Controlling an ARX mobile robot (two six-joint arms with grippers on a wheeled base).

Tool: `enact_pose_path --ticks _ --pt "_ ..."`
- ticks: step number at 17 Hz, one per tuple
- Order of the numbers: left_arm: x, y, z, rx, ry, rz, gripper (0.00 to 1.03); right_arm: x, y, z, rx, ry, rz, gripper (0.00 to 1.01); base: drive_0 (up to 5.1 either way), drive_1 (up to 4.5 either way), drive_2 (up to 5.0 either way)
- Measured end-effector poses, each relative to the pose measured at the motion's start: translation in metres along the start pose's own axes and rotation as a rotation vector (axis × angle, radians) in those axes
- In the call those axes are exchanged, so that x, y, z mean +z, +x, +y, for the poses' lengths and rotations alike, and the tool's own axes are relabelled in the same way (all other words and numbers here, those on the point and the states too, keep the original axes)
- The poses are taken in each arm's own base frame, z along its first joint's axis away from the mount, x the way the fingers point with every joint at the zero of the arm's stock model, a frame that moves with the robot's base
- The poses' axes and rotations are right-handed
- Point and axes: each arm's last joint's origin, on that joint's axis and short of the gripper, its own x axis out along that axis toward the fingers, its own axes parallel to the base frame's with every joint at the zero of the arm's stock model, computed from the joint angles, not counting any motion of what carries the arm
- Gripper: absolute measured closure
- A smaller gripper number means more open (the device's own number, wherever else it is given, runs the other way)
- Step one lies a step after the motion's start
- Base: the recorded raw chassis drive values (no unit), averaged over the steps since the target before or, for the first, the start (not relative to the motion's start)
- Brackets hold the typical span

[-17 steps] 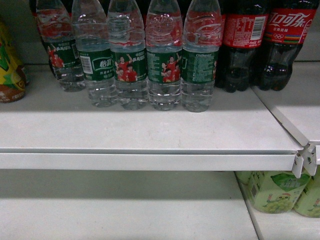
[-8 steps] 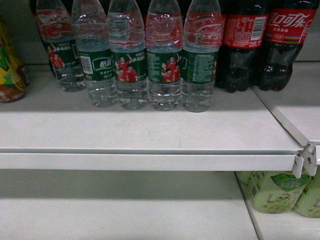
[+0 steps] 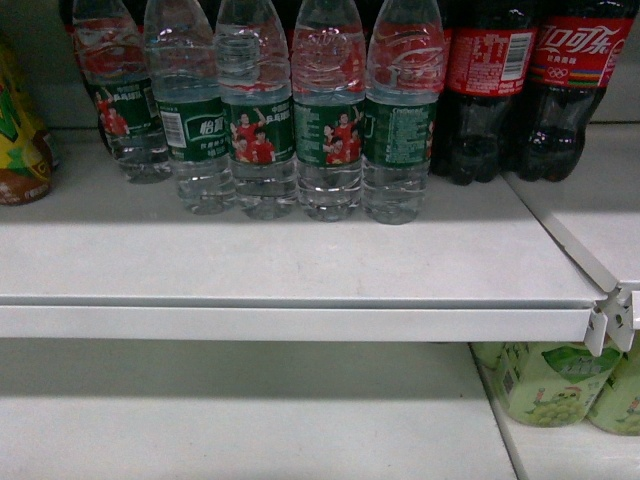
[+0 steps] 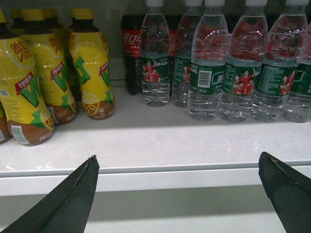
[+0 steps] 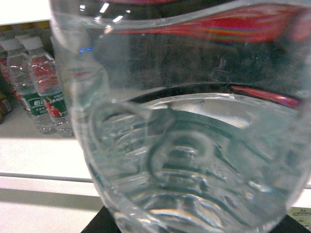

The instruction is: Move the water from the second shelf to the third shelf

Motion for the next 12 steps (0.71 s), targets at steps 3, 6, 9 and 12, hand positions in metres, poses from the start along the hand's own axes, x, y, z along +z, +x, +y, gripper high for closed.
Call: enact_pose_path --ticks 3,6,9,12 --pt "0.0000 0.0000 0.0000 0.000 0.000 0.000 0.05 -0.0012 0.0001 0.0021 0.008 0.002 0.011 0.62 0.0 0.00 0.0" --pt "0.0000 0.0000 0.0000 0.000 0.000 0.000 0.05 -0.0006 -0.0007 0.0022 0.007 0.000 0.006 0.62 0.0 0.00 0.0" --pt "0.0000 0.0000 0.0000 0.000 0.000 0.000 0.05 -0.0007 -0.0007 0.0023 0.008 0.000 0.006 0.62 0.0 0.00 0.0" --pt "0.0000 0.0000 0.0000 0.000 0.000 0.000 0.05 -0.0007 -0.0007 0.0022 0.007 0.000 0.006 0.62 0.0 0.00 0.0"
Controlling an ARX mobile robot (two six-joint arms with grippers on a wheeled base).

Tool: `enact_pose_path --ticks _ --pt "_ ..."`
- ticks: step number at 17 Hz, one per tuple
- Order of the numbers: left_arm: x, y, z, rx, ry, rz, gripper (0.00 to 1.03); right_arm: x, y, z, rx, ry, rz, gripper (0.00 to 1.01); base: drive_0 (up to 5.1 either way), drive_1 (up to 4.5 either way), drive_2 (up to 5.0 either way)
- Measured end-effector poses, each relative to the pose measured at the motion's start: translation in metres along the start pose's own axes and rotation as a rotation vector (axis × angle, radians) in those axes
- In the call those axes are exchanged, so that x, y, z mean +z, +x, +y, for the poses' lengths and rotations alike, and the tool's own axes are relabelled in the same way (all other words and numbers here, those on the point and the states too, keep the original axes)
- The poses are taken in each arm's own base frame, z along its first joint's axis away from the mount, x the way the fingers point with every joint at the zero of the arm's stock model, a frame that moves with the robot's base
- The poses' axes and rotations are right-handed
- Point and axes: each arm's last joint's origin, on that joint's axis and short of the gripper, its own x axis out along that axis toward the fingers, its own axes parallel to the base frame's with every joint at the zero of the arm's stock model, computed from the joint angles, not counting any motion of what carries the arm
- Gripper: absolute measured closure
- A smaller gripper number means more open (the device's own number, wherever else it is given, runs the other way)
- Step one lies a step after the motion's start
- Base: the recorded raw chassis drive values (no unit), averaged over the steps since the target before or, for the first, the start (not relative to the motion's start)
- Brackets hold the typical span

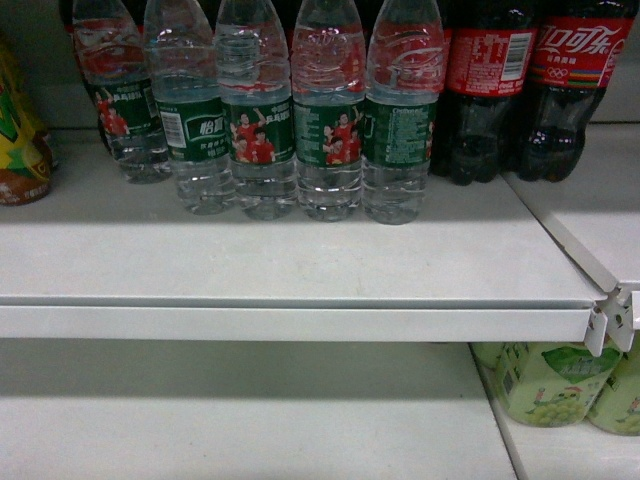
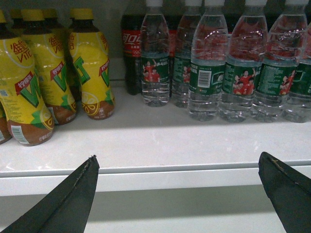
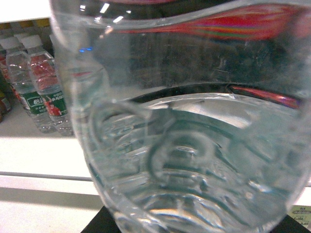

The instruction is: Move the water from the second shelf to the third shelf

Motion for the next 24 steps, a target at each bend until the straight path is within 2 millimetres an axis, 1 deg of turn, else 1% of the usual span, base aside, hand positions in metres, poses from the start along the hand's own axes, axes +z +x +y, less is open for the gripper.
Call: enact_pose_path --ticks 21,22,24 --pt "0.0000 0.0000 0.0000 0.001 0.000 0.000 0.05 -0.0001 -0.0001 0.0000 0.000 0.000 0.001 0.62 0.0 0.00 0.0" --pt "0.0002 0.0000 0.0000 0.000 0.000 -0.002 0.05 0.0032 -0.0003 0.0004 0.001 -0.004 -0.013 0.62 0.0 0.00 0.0" --pt "0.0001 0.0000 0.0000 0.000 0.000 -0.001 0.05 0.0033 -0.0008 0.0005 0.001 -0.004 -0.014 0.62 0.0 0.00 0.0"
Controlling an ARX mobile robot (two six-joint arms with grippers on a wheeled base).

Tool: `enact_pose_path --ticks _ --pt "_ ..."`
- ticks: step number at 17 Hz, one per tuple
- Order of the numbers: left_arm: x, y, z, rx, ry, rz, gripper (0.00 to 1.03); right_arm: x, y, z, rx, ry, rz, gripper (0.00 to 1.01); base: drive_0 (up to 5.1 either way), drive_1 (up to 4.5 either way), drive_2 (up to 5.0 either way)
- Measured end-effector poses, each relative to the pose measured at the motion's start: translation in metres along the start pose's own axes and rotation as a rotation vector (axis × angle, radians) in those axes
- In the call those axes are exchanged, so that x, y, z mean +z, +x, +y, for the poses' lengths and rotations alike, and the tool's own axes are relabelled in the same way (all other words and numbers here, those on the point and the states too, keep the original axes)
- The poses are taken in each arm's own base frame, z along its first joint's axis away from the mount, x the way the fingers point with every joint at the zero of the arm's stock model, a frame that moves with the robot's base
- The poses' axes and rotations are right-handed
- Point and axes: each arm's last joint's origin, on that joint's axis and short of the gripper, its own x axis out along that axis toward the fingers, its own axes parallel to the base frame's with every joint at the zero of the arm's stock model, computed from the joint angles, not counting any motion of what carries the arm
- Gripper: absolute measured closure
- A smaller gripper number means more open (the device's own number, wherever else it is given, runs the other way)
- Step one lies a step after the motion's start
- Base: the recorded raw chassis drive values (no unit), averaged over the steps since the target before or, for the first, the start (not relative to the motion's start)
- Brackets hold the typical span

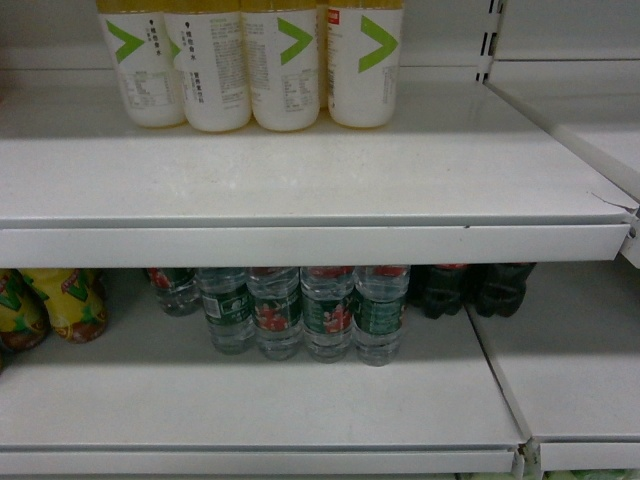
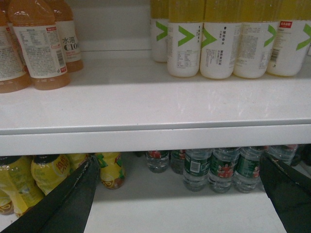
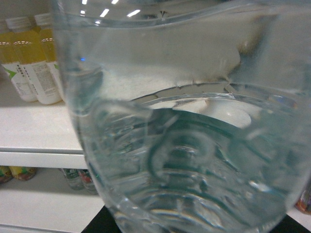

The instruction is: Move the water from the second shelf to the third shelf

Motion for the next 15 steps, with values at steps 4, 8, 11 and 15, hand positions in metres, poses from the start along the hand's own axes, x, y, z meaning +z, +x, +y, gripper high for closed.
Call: enact_pose_path --ticks 4,8,11,15 --pt "0.0000 0.0000 0.0000 0.000 0.000 0.000 0.05 -0.0001 0.0000 0.0000 0.000 0.000 0.001 0.62 0.0 0.00 0.0" --pt "0.0000 0.0000 0.0000 0.000 0.000 0.000 0.05 -0.0001 0.0000 0.0000 0.000 0.000 0.001 0.62 0.0 0.00 0.0" --pt "0.0000 0.0000 0.0000 0.000 0.000 0.000 0.05 -0.0001 0.0000 0.0000 0.000 0.000 0.001 0.62 -1.3 0.64 0.6" --pt "0.0000 0.0000 0.0000 -0.001 0.000 0.000 0.05 -0.0003 0.0000 -0.0004 -0.011 0.001 0.003 0.62 -4.7 2.44 2.4"
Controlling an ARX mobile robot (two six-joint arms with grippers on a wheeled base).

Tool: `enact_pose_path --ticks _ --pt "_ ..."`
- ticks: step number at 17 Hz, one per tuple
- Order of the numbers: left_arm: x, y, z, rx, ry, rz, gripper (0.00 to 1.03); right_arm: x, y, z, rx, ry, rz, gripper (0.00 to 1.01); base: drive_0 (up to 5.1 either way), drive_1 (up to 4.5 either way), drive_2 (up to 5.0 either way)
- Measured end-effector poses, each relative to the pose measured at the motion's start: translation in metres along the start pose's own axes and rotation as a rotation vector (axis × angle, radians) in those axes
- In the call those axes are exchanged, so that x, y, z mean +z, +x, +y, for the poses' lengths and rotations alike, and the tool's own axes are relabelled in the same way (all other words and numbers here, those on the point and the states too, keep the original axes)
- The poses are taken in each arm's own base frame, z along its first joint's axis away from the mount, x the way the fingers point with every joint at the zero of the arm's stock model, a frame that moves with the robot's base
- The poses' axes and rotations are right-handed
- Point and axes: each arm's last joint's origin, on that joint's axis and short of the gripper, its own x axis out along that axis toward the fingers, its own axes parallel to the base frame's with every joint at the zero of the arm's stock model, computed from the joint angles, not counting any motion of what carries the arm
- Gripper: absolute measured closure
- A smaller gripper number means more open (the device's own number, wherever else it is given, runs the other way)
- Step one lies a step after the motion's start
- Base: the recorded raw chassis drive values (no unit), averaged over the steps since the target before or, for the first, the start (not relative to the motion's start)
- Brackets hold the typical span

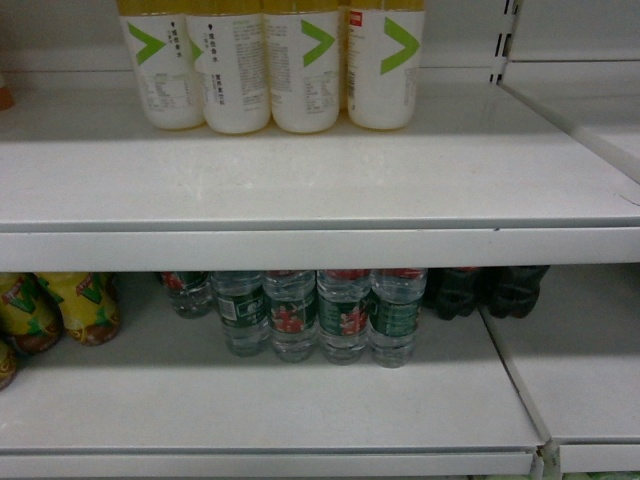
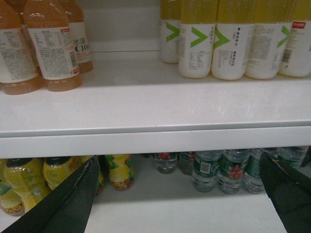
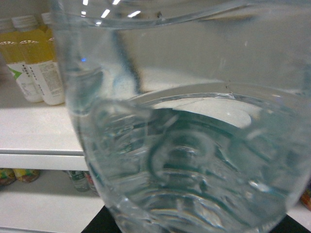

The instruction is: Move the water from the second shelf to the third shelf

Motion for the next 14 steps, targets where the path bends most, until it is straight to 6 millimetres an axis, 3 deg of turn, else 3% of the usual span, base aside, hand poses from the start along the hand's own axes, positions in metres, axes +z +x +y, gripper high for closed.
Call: enact_pose_path --ticks 14 --pt "0.0000 0.0000 0.0000 0.001 0.000 0.000 0.05 0.0001 0.0000 0.0002 0.005 0.000 -0.001 0.62 -4.9 2.45 2.5"
